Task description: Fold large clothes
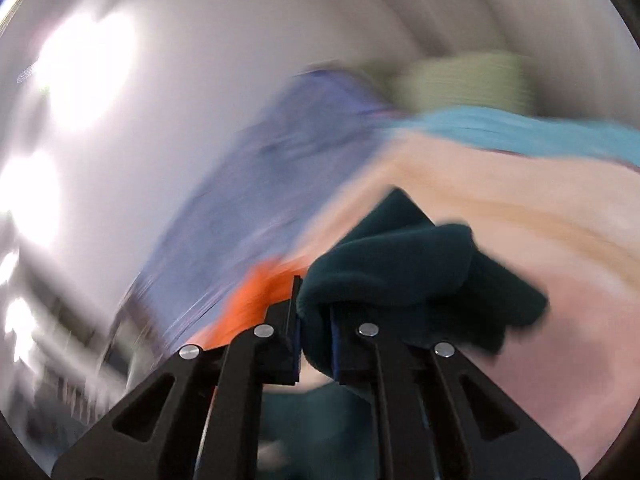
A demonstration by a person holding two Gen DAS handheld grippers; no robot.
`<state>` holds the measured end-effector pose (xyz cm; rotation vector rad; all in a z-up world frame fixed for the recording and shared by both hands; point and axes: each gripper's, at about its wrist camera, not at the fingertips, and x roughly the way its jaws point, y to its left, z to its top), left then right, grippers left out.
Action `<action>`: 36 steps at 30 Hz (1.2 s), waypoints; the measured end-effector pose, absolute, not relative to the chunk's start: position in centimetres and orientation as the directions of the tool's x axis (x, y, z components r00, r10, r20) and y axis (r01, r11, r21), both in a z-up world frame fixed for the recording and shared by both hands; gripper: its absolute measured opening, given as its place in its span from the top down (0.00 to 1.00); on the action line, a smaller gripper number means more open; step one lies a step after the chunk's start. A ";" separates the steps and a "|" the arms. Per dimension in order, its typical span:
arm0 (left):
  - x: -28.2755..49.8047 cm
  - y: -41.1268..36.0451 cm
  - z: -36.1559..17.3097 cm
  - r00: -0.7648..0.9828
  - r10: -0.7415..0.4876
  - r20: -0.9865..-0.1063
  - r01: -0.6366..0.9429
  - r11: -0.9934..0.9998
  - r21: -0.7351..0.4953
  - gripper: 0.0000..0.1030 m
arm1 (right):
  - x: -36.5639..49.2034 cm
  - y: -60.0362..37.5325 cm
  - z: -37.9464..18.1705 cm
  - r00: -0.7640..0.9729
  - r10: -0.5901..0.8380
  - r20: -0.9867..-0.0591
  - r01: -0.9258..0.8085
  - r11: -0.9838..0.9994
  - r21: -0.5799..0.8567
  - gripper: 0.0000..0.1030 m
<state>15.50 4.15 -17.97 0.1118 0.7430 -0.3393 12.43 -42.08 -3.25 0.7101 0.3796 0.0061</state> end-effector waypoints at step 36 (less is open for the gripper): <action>20.2 9.2 -12.7 0.673 -0.480 -0.563 0.237 0.860 -0.451 0.72 | 12.6 -10.4 -14.2 0.588 0.480 -0.651 -0.350 0.876 0.331 0.76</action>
